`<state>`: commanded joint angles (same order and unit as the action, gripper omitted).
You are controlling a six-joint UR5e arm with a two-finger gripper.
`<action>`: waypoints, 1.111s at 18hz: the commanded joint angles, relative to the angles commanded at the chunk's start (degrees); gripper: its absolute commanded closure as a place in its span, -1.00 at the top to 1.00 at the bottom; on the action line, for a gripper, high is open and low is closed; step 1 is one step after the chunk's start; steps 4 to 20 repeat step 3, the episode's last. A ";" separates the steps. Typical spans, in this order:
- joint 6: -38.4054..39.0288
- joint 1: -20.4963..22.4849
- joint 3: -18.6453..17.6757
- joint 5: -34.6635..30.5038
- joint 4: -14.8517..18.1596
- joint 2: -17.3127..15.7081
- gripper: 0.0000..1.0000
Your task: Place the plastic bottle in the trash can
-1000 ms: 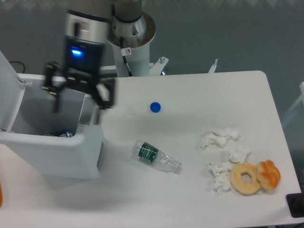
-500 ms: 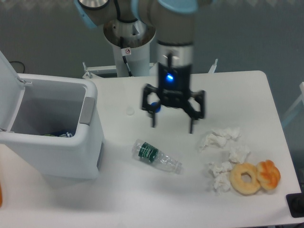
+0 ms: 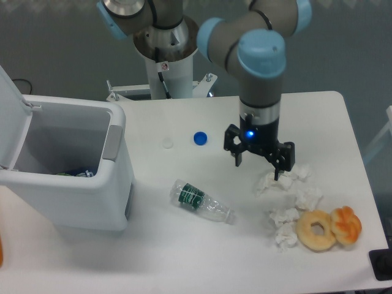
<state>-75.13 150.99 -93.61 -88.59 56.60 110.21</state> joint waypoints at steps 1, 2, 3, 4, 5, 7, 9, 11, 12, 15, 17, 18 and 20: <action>-1.07 0.52 0.88 -0.61 0.61 0.36 1.00; -1.69 1.31 2.71 -0.71 2.36 1.14 1.00; -1.69 1.41 4.64 -0.71 5.25 1.93 1.00; -1.69 1.41 4.64 -0.71 5.25 1.93 1.00; -1.69 1.41 4.64 -0.71 5.25 1.93 1.00; -1.69 1.41 4.64 -0.71 5.25 1.93 1.00; -1.69 1.41 4.64 -0.71 5.25 1.93 1.00; -1.69 1.41 4.64 -0.71 5.25 1.93 1.00; -1.69 1.41 4.64 -0.71 5.25 1.93 1.00; -1.69 1.41 4.64 -0.71 5.25 1.93 1.00; -1.69 1.41 4.64 -0.71 5.25 1.93 1.00; -1.69 1.41 4.64 -0.71 5.25 1.93 1.00; -1.69 1.41 4.64 -0.71 5.25 1.93 1.00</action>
